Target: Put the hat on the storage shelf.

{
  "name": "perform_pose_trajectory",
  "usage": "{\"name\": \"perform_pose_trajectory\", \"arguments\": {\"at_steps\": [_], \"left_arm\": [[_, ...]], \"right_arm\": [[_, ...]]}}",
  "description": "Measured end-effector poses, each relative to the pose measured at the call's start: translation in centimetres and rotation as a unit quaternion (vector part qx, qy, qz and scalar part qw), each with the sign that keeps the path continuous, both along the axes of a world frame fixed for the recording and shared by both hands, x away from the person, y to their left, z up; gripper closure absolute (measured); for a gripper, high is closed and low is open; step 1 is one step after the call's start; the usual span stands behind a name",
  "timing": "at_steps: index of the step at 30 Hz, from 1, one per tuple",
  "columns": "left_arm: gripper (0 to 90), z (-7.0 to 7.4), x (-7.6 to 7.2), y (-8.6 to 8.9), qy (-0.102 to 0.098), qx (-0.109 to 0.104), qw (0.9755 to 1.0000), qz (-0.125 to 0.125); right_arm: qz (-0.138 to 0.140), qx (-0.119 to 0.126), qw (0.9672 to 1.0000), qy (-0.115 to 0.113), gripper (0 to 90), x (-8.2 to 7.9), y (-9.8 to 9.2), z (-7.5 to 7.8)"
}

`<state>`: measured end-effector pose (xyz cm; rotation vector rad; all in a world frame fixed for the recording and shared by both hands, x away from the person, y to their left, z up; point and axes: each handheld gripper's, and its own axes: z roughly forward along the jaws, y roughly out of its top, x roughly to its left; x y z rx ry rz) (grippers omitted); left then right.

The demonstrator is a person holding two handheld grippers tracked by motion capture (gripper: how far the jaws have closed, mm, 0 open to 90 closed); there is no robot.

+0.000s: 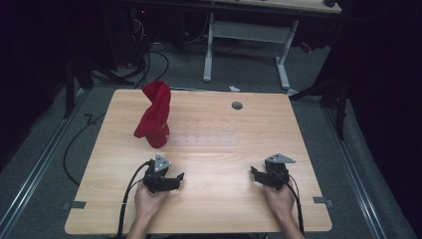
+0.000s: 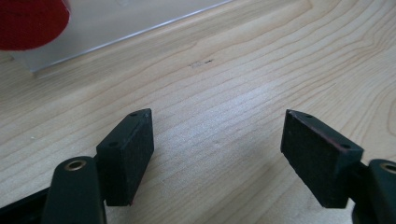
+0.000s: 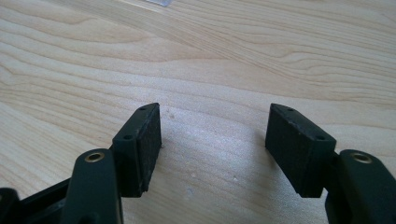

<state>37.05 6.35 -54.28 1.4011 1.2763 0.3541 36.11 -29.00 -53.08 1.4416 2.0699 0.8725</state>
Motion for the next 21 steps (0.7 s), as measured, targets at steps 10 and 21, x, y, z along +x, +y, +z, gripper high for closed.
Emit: {"name": "perform_pose_trajectory", "arguments": {"at_steps": [10, 21], "left_arm": [[25.4, -0.37, 0.19, -0.28, 0.005, 0.029, 0.9995, 0.009], [25.5, -0.36, 0.21, -0.24, 0.006, 0.027, 0.9996, 0.008]], "right_arm": [[0.001, 0.001, 1.0, 0.0, 36.0, 0.0, 0.02, -0.01], [0.002, 0.001, 1.0, 0.0, 35.5, 0.01, 0.03, -0.01]]}}
